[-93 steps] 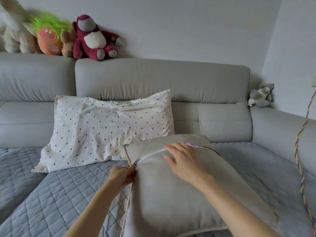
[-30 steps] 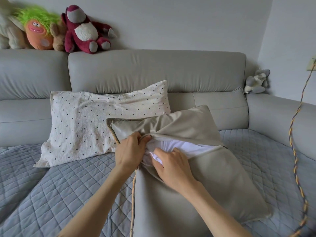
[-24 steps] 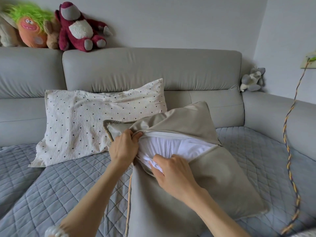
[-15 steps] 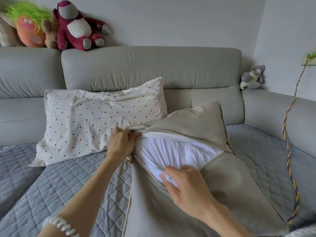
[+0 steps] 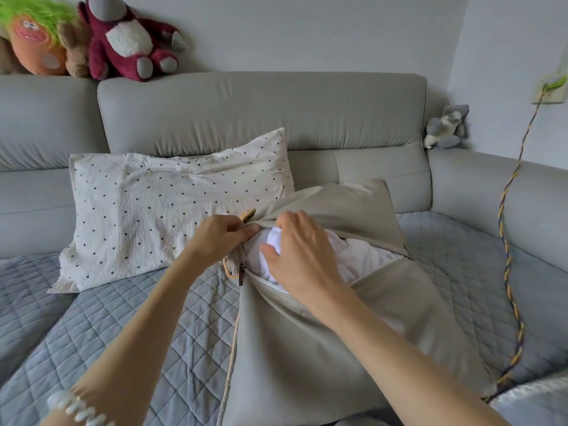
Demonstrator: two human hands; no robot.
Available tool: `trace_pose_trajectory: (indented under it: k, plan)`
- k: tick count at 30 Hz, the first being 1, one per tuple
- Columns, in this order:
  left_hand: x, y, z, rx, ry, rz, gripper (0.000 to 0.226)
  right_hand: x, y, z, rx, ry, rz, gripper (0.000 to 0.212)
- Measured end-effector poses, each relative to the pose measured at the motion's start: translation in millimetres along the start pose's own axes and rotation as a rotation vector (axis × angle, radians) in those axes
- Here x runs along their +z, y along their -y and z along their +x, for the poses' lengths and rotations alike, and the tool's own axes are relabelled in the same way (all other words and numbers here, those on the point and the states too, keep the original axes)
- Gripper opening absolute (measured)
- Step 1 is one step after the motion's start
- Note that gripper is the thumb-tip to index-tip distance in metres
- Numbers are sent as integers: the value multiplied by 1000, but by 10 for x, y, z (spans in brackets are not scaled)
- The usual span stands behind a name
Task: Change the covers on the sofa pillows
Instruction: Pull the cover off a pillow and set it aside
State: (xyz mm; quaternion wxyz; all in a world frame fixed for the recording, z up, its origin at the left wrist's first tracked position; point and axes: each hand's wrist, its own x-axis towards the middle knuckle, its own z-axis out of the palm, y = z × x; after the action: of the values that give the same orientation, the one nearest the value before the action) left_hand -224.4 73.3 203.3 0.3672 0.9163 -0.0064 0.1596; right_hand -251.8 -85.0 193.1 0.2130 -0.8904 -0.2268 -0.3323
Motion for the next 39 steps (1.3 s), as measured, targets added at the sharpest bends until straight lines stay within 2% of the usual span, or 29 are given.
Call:
trace_pose_trajectory:
  k: [3, 5, 7, 10, 14, 16, 18, 20, 22, 24, 26, 28, 31, 33, 36, 39]
  plan:
    - [-55, 97, -27, -143, 84, -249, 36, 146, 79, 15, 0, -41, -53, 42]
    - [-66, 140, -47, -205, 99, -296, 35, 188, 88, 11, -71, -7, 4, 45]
    - [-56, 189, -67, -245, 119, -358, 33, 266, 77, -17, -51, 73, 64, 51]
    - [-6, 294, -124, -281, 138, -439, 30, 380, 84, -74, -85, 94, -102, 64]
    - [4, 359, -191, -287, 136, -475, 30, 401, 73, -56, -131, 179, -318, 59]
    - [22, 337, -203, -269, 94, -443, 30, 391, 22, -72, -212, 290, -308, 42]
    - [81, 301, -198, -216, -7, -264, 34, 389, 9, -103, -225, 356, -218, 26]
    - [143, 244, -194, -169, -126, -70, 42, 301, 37, -131, -231, 354, -170, 18]
    - [180, 226, -168, -119, -187, -17, 45, 196, 32, -157, -192, 380, -57, 30]
    - [207, 267, -147, -109, -208, -38, 36, 69, -30, -239, -149, 349, 15, 37]
    - [238, 319, -154, -170, -172, -196, 25, -24, -130, -365, -161, 199, 66, 39]
    - [261, 317, -130, -250, -98, -345, 29, -93, -237, -473, -116, 99, 149, 40]
    - [257, 341, -21, -285, -47, -329, 28, -223, -319, -562, -60, 74, 414, 42]
    - [249, 368, 15, -318, -40, -345, 26, -329, -312, -584, -52, 33, 486, 40]
    - [250, 370, 18, -237, -93, -204, 41, -432, -379, -464, -64, 32, 467, 42]
    - [227, 191, -40, -106, -248, -16, 44, -465, -586, 83, -11, 103, 235, 47]
